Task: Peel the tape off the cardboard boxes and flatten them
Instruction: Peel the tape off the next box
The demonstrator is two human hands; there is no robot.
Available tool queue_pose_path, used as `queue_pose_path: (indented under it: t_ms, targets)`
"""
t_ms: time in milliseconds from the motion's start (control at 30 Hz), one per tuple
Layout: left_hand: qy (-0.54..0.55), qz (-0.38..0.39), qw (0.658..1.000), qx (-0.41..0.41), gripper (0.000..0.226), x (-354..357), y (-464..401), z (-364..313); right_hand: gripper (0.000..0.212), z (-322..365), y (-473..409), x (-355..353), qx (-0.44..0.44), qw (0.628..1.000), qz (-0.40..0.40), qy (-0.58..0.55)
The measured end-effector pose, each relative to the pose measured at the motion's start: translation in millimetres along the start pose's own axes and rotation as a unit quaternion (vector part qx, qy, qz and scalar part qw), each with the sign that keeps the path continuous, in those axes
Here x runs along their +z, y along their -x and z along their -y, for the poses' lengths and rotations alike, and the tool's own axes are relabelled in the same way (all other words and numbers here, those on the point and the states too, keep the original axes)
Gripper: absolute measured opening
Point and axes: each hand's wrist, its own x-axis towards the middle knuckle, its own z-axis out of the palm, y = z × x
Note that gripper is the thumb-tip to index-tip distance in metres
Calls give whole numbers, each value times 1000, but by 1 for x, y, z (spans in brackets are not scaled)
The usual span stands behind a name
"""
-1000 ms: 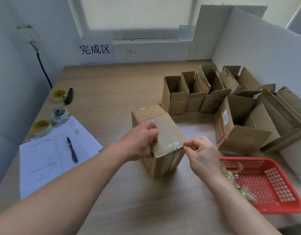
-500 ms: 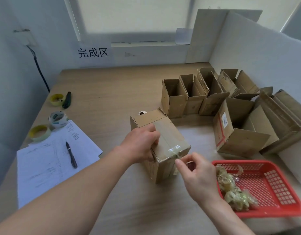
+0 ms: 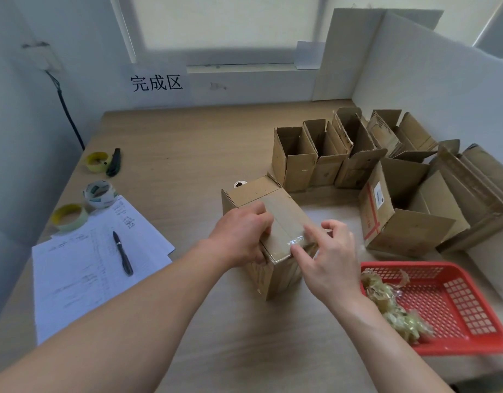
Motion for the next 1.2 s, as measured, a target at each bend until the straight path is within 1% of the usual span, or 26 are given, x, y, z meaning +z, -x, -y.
queue_pose_path:
  t_ms: [67, 100, 133, 367, 433, 533, 567, 700, 833, 900, 1000, 1033, 1100, 1133, 1167, 1200]
  targets:
    - [1, 4, 1000, -3, 60, 0, 0, 0, 19, 0, -2, 0, -24, 1000, 3, -1]
    - [2, 5, 1000, -4, 60, -1, 0, 0, 11, 0, -2, 1, -39, 999, -5, -5]
    - [1, 5, 1000, -6, 60, -1, 0, 0, 9, 0, -1, 1, -52, 999, -8, -6]
    - [-8, 5, 1000, -3, 59, -2, 0, 0, 10, 3, 4, -1, -71, 997, 16, -38]
    - [-11, 7, 1000, -1, 58, -2, -1, 0, 12, 5, 18, -2, -84, 994, 19, -61]
    - [-4, 8, 1000, -2, 57, -2, -2, 0, 16, 9, 47, -4, -118, 986, 48, -111]
    - [-2, 8, 1000, -1, 58, -2, -2, 0, 16, 10, 51, -4, -119, 984, 45, -123]
    - [1, 10, 1000, -1, 59, -2, -2, 0, 28, 9, 39, -6, -58, 983, -13, -175]
    - [8, 10, 1000, -1, 59, -2, -1, 0, 32, 9, 29, 1, -61, 975, -28, -213]
    - [13, 11, 1000, -2, 59, -2, -1, 1, 29, 7, 29, 5, -69, 968, -23, -238]
    - [18, 10, 1000, -2, 60, -1, -1, 2, 19, 10, 27, 5, -67, 964, -20, -258]
    - [18, 10, 1000, -1, 60, -1, -1, 2, 28, 13, 26, 2, -67, 966, -14, -248]
    - [18, 10, 1000, 0, 60, -1, -1, 2, 67, 15, 22, -3, -79, 976, 21, -203]
    - [19, 9, 1000, 0, 59, -1, -1, 2, 77, 16, 20, -4, -81, 982, 42, -165]
    - [21, 9, 1000, -1, 59, -1, -1, 2, 78, 18, 17, -5, -89, 986, 64, -123]
    - [21, 11, 1000, -2, 60, -1, -1, 2, 70, 19, 15, -4, -102, 988, 85, -74]
